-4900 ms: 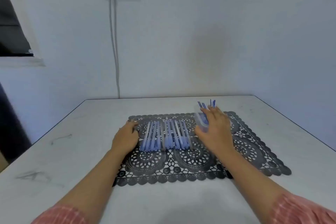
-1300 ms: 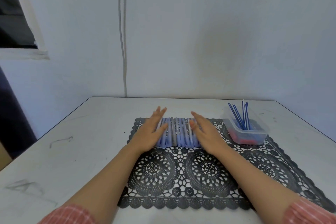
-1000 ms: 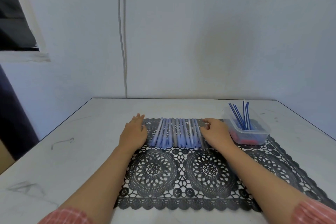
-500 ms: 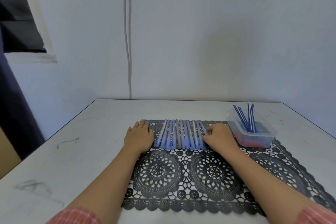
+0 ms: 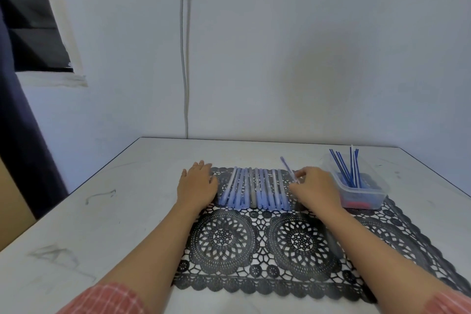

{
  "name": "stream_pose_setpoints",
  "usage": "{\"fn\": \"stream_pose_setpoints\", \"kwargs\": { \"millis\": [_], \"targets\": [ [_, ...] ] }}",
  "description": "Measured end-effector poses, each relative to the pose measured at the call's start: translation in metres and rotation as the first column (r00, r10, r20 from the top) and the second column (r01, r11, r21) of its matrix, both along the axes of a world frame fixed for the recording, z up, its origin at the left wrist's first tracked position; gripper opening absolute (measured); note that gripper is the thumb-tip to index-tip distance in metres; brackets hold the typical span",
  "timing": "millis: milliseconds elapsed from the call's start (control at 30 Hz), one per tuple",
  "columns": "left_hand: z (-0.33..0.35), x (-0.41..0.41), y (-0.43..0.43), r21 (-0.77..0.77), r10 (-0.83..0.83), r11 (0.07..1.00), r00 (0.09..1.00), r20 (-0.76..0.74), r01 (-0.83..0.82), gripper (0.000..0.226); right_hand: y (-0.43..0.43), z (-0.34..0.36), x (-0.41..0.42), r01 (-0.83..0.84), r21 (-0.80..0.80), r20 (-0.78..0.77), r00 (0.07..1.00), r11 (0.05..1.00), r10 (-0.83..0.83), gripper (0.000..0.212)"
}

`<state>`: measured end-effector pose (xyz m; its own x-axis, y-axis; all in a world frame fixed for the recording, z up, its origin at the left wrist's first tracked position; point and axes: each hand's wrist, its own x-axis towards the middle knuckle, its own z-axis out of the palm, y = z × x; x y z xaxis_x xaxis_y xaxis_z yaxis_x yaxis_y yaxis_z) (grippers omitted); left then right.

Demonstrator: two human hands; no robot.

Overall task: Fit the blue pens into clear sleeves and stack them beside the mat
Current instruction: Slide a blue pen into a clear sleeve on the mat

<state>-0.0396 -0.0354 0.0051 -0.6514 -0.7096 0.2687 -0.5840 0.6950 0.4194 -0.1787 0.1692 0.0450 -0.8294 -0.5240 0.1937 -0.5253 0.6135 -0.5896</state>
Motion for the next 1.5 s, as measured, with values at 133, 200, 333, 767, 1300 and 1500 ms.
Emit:
{"fn": "stream_pose_setpoints", "kwargs": {
  "millis": [133,200,333,767,1300,1500],
  "targets": [
    [0.038,0.0,0.021,-0.008,-0.051,0.999,0.959,-0.279,0.051,0.037,0.005,0.02,0.013,-0.042,-0.27,0.117,0.99,0.962,0.076,0.024],
    [0.058,0.002,0.038,0.011,-0.105,0.993,0.938,-0.33,0.115,0.032,0.007,0.03,0.025,-0.071,-0.417,0.243,0.952,0.906,0.187,0.03],
    [0.084,0.009,0.07,0.067,-0.194,0.966,0.873,-0.448,0.249,0.019,0.013,0.04,0.05,-0.087,-0.596,0.381,0.845,0.798,0.377,0.078],
    [0.03,0.041,0.109,0.174,-0.325,0.879,0.825,-0.463,0.444,0.015,0.01,0.011,0.073,-0.07,-0.754,0.353,0.795,0.653,0.494,0.038],
    [0.019,0.043,0.081,-0.501,-0.377,0.84,0.888,-0.263,0.208,0.033,0.013,-0.01,0.042,-0.41,-0.361,-0.155,0.912,0.838,0.379,0.014],
    [0.023,0.047,0.081,-0.485,-0.383,0.844,0.891,-0.244,0.23,0.034,0.02,-0.012,0.032,-0.502,-0.14,-0.46,0.796,0.854,0.393,0.022]
  ]
}}
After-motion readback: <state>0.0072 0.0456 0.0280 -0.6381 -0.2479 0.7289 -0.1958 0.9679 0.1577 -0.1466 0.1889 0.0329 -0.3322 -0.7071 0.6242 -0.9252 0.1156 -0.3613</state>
